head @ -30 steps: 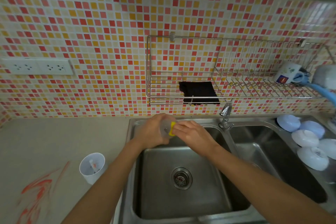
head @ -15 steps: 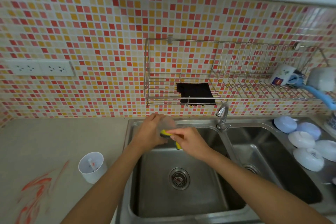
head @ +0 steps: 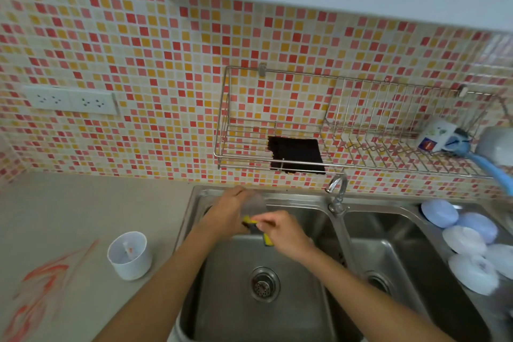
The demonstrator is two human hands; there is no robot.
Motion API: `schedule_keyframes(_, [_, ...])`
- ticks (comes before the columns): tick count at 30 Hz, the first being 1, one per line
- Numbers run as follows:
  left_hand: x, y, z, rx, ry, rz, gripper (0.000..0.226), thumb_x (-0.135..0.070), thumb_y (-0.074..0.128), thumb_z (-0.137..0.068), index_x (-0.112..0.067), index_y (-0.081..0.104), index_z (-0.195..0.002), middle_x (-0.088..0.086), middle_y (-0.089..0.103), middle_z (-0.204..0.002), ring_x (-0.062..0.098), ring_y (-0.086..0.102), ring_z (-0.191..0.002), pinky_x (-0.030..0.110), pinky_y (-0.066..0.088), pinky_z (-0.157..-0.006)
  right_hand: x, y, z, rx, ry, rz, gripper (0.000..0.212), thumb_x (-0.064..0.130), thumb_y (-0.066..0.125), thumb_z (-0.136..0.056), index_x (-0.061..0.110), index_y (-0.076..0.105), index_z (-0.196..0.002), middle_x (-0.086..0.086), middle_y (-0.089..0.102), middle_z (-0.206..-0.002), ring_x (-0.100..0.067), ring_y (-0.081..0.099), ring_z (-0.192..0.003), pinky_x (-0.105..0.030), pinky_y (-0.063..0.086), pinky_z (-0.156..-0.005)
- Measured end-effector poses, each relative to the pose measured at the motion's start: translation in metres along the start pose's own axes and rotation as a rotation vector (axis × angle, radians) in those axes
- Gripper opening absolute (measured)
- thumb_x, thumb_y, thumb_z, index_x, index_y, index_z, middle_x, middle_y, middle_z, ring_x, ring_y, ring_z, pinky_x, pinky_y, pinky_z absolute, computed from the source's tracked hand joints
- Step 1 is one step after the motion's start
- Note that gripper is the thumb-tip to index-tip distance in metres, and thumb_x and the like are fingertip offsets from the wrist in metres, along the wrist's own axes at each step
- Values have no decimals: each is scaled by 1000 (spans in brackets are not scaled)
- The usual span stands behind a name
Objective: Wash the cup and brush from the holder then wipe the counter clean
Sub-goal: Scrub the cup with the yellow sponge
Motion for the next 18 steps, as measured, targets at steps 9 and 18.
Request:
schedule_keyframes(9, [3,-8,-12,-43,-23,92,80,-25,84,-65,-13,48,-135,1,52,-133,14,47,-121,14,29,-98,34,-17,-31,3,-684,866,41,5,78,-63,20,74,-101,10,70,-104,-21,59,-107,-34,49,-84])
schedule_keyframes(18, [29,-4,-6,102,-46,174,86,-32,86,-60,-21,47,-136,-3,52,-133,13,48,-119,33,44,-100,26,8,-15,99,-414,435,27,11,60,-91,15,67,-117,4,68,-114,-20,48,-107,-30,41,-97])
Point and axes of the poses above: each hand's wrist, its own z-axis away from the middle knuckle, its own y-axis out of the palm, x = y × z, the point moved 8 cm from there along -z, towards the middle knuckle
